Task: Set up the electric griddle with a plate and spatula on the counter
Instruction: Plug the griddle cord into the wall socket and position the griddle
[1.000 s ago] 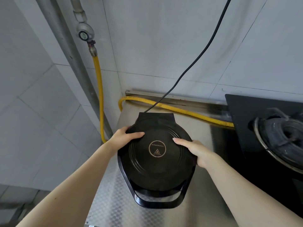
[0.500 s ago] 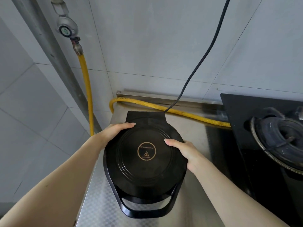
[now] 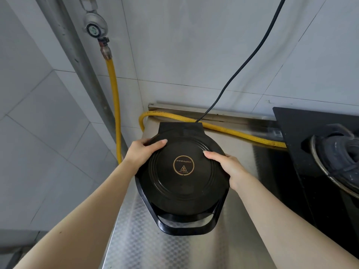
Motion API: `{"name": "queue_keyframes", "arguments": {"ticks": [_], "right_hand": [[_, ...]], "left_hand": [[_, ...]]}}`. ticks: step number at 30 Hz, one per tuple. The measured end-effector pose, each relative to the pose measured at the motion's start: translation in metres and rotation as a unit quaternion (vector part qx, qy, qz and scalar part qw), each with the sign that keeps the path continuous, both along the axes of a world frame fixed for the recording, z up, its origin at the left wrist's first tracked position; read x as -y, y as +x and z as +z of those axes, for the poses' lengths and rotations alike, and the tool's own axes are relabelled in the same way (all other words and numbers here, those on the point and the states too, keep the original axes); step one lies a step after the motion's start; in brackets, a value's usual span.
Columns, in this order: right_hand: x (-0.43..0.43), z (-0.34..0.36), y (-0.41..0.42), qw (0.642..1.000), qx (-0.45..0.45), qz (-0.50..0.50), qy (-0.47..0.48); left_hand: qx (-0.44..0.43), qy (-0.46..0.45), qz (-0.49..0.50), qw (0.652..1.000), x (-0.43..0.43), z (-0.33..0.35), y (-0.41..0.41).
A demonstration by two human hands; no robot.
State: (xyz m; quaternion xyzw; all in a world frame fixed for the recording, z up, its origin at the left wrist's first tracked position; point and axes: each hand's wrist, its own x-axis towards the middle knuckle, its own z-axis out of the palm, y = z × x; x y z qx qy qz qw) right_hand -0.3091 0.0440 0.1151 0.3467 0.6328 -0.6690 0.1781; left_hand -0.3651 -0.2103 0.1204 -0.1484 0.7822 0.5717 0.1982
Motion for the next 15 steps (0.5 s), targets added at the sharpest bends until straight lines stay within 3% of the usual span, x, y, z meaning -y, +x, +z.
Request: {"name": "queue_keyframes", "arguments": {"ticks": [11, 15], "right_hand": [[0.010, 0.006, 0.010, 1.000, 0.018, -0.002, 0.020], [0.015, 0.009, 0.016, 0.998, 0.006, -0.006, 0.056]], "left_hand": [[-0.010, -0.023, -0.002, 1.000, 0.005, -0.001, 0.009], [-0.036, -0.083, -0.022, 0.996, 0.004, 0.001, 0.011]]}}
